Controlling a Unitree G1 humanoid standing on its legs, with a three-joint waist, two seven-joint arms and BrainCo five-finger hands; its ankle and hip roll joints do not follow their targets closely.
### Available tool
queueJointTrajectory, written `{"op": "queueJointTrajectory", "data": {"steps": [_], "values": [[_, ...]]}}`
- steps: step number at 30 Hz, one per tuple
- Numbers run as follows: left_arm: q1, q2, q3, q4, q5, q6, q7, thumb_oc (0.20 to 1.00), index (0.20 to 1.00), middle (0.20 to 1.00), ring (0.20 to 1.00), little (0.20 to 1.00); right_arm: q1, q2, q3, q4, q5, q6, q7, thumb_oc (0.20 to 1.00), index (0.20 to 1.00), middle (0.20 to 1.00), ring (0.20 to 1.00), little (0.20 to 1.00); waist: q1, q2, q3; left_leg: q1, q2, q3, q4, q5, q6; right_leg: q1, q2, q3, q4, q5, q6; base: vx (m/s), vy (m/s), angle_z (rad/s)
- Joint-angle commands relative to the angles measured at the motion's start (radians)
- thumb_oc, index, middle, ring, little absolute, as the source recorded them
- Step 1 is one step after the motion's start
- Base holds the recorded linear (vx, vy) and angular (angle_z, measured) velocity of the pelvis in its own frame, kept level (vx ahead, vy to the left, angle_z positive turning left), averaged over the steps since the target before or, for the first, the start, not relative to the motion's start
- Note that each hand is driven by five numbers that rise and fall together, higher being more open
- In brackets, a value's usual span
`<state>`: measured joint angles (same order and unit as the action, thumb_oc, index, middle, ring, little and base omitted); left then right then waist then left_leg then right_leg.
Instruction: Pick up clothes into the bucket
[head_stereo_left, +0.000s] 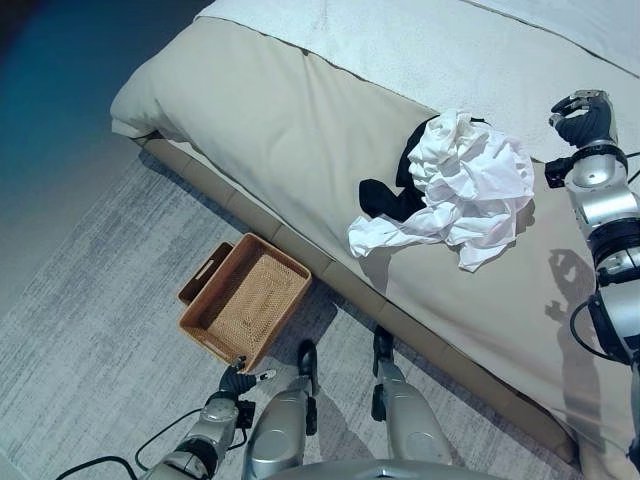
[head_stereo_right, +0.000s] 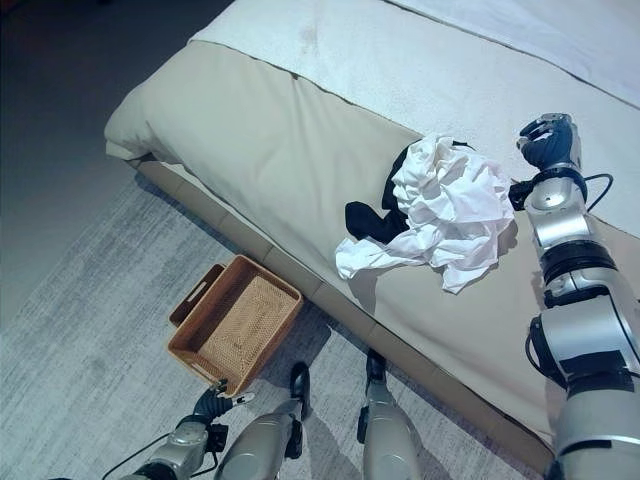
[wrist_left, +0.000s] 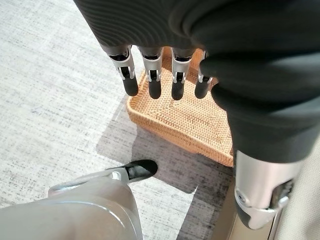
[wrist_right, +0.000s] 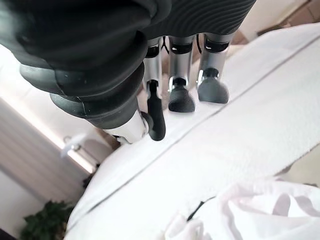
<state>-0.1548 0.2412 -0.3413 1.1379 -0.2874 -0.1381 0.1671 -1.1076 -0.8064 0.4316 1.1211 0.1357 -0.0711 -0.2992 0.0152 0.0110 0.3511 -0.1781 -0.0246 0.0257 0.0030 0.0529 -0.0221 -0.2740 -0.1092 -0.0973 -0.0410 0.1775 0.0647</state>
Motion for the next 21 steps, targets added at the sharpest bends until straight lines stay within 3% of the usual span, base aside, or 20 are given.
{"op": "queueJointTrajectory", "data": {"steps": [1,8,21], "values": [[-0.012,0.025,-0.025,0.003,0.039,-0.002,0.002,1.0,1.0,1.0,1.0,1.0,-0.139,-0.05,0.105,-0.006,-0.131,-0.001,-0.054,1.0,1.0,1.0,1.0,1.0,0.021,-0.027,0.016,-0.092,0.0,-0.038,0.059,-0.008,-0.03,-0.009,-0.055,-0.014,0.161,-0.121,0.08,-0.04,-0.01,0.02],[-0.025,0.037,-0.047,-0.025,0.033,-0.005,0.005,1.0,1.0,1.0,1.0,1.0,-0.15,-0.081,0.178,0.046,-0.254,0.037,-0.056,1.0,1.0,1.0,1.0,1.0,0.033,-0.021,0.052,-0.135,0.001,-0.063,0.061,0.013,-0.038,-0.039,-0.059,-0.057,0.187,-0.131,0.074,0.0,-0.03,0.12],[-0.08,0.034,-0.093,-0.058,0.001,-0.007,0.024,1.0,1.0,1.0,1.0,1.0,-0.181,-0.042,0.277,0.208,-0.404,0.087,-0.063,1.0,1.0,1.0,1.0,1.0,0.075,-0.004,0.117,-0.203,0.011,-0.123,0.062,0.042,-0.052,-0.097,-0.06,-0.124,0.246,-0.167,0.063,0.03,-0.046,0.18]]}}
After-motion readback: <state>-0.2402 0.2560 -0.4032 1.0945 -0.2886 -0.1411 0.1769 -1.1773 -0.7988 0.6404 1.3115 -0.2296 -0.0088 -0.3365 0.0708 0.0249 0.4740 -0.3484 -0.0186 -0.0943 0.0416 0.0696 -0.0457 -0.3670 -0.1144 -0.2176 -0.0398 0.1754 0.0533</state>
